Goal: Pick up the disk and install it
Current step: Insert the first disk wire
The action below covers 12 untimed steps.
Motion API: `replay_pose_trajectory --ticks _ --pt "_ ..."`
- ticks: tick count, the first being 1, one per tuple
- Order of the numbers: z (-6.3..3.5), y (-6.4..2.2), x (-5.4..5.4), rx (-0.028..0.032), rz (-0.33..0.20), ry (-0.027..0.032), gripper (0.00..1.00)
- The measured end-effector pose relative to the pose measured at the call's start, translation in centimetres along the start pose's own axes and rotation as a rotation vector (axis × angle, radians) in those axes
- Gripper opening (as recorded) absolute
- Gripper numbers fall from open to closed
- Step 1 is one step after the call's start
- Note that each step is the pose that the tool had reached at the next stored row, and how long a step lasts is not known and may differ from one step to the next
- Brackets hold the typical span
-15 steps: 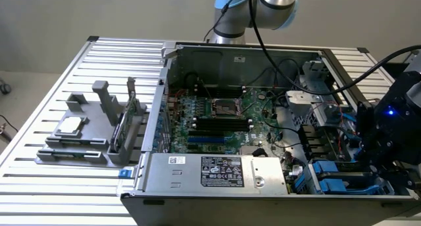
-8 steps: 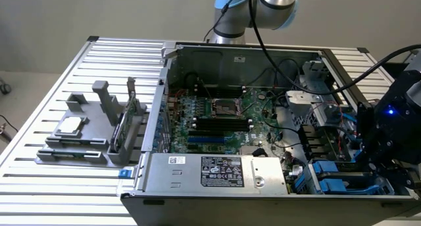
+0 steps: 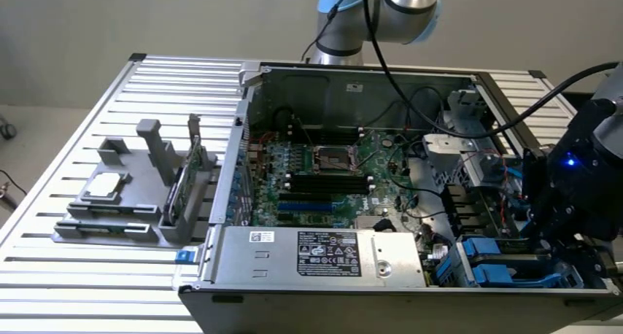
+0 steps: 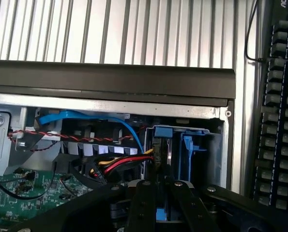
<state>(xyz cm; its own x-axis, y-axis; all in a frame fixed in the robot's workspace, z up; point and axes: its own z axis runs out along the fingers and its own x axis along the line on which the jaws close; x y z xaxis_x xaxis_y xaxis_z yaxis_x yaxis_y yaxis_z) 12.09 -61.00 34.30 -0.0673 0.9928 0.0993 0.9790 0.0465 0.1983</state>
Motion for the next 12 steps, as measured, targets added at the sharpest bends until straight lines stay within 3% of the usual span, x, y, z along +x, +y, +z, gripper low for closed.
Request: replay_pose_trajectory --ticks 7,10,12 --pt "0.00 -0.23 0.5 0.0019 0.000 -0.0017 0.16" --pt "0.07 -0.22 1.1 0.0023 -0.001 -0.0080 0.16" --pt "0.10 -0.21 1.4 0.0028 -0.003 -0.0156 0.16"
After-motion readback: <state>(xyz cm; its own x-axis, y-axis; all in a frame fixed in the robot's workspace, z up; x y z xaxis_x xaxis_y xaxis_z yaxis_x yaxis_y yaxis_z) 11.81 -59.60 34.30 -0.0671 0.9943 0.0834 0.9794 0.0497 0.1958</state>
